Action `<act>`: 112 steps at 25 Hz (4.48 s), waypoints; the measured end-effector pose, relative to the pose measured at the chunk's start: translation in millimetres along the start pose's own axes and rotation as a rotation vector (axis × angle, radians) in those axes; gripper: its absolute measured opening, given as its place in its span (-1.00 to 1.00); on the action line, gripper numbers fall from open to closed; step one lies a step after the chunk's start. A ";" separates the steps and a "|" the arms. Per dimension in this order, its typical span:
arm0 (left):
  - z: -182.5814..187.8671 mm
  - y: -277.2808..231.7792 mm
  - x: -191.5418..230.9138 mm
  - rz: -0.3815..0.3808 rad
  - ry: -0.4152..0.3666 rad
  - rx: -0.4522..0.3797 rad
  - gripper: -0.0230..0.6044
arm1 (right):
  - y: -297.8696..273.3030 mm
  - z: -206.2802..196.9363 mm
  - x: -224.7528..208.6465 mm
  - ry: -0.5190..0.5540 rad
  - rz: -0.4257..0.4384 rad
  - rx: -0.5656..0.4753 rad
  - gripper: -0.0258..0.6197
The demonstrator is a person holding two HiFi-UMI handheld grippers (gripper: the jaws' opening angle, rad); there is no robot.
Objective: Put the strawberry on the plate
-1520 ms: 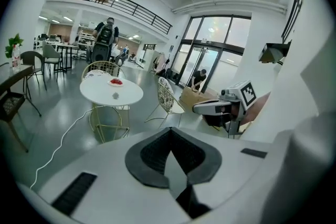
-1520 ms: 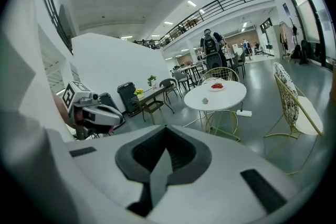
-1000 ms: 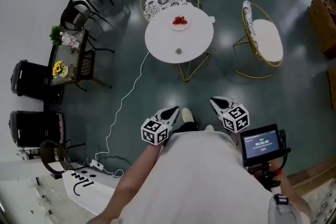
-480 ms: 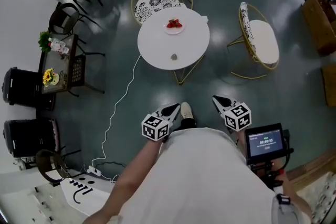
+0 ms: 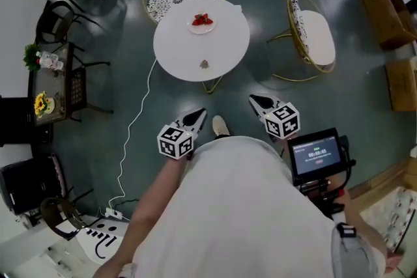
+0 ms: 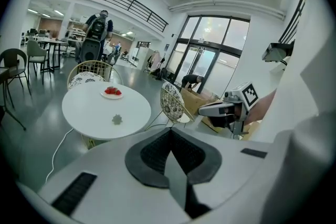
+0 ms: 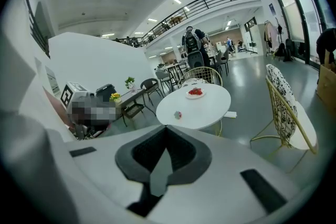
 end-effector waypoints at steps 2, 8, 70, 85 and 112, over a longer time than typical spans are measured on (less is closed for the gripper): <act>8.6 6.3 21.2 0.014 -0.005 -0.004 -0.92 | -24.2 9.7 5.4 0.002 0.012 0.000 -0.91; 30.0 7.8 46.9 0.002 0.005 -0.018 -0.92 | -46.5 36.4 9.5 0.009 0.001 0.009 -0.91; 49.9 -141.6 187.1 0.246 0.189 0.434 -0.92 | -181.0 101.2 -129.5 -0.038 0.173 0.127 -0.91; 31.3 -196.7 219.6 0.215 0.209 0.638 -0.87 | -221.1 106.9 -168.9 -0.071 0.218 0.155 -0.91; -23.4 -209.4 215.8 0.229 0.416 0.892 -0.44 | -213.4 86.5 -199.8 -0.174 0.159 0.175 -0.91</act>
Point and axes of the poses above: the fingertips, and each gripper's own axes: y backward along the fingers, x to its left, z out of its top, the point moved 2 cm from there along y, backward along the fingers, and after that the axes turned 4 degrees about -x, right-handed, at the moved point
